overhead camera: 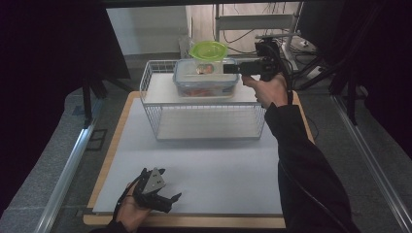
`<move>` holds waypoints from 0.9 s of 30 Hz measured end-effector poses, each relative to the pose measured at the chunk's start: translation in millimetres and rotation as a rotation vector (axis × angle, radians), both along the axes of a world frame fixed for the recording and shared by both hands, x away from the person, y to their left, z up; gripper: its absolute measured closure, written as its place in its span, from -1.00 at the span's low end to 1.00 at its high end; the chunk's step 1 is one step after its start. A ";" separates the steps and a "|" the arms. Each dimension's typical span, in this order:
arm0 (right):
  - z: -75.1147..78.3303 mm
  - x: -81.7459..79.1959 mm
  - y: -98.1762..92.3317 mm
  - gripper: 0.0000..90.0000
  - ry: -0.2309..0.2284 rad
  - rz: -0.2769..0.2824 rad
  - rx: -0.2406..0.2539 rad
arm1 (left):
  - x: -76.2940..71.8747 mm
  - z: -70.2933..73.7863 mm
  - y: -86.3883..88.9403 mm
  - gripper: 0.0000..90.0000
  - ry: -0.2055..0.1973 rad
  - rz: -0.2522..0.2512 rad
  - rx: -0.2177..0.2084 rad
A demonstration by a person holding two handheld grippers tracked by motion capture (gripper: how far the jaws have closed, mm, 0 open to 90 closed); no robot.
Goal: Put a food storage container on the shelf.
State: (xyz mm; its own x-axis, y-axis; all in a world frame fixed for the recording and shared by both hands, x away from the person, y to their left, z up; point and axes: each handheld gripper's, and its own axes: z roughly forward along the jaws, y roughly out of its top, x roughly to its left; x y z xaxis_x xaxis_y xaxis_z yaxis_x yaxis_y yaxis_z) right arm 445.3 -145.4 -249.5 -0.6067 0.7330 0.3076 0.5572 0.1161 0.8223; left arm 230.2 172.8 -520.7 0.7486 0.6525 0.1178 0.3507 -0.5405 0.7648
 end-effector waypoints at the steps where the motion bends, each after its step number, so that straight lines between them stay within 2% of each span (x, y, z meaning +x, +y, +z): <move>1: -1.6 -2.8 -0.8 -0.71 -0.016 0.002 -0.010 | 0.0 -0.1 -0.1 -0.91 0.000 0.000 0.000; 7: -11.5 -16.6 -6.2 -0.76 -0.068 0.021 -0.039 | 0.4 0.0 0.1 -0.91 -0.001 -0.003 0.001; 12: -23.1 -25.3 -11.1 -0.79 -0.071 0.037 -0.043 | 0.5 -0.1 -0.2 -0.91 -0.002 -0.002 0.003; 27: -53.0 -51.4 -22.1 -0.85 -0.126 0.066 -0.104 | 0.9 -0.6 0.5 -0.91 0.000 -0.001 -0.003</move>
State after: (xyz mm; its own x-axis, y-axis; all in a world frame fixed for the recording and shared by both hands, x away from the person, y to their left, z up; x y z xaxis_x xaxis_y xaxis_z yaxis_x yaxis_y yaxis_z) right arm 393.9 -167.5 -302.5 -0.6839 0.7139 0.1504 0.4386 0.2375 0.8667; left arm 231.1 173.3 -521.3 0.7489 0.6524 0.1163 0.3502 -0.5385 0.7664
